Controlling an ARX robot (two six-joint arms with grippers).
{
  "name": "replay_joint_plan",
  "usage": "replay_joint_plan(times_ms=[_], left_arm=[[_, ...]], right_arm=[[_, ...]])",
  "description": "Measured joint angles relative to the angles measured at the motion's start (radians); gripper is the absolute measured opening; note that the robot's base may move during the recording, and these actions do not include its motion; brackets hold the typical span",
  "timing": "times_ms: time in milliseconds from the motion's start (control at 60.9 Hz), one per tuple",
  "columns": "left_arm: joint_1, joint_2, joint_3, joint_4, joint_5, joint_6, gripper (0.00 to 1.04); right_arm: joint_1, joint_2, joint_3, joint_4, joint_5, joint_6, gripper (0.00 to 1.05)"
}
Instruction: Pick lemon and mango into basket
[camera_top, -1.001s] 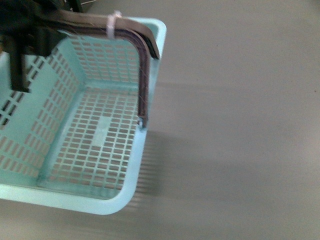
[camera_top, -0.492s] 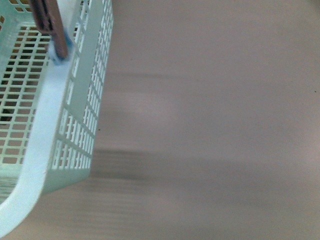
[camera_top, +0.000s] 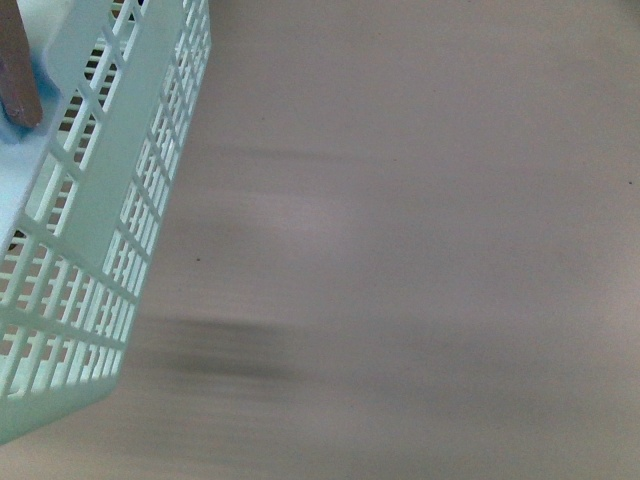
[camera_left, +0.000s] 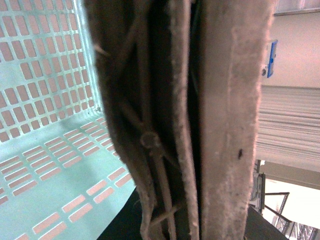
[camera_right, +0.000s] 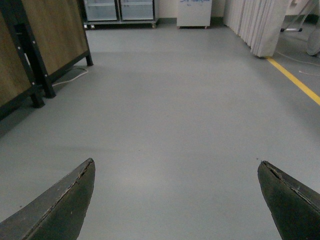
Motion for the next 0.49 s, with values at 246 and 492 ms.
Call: replay_joint_plan(times_ms=[246,492], left_arm=[[0.0,0.0,0.0,-0.001,0.0,0.0,0.18],[0.0,0.0,0.0,-0.001,-0.001,0.0,0.18]], right_arm=[[0.0,0.0,0.0,0.0,0.0,0.001,0.96],[0.0,0.0,0.0,0.0,0.0,0.0,0.96]])
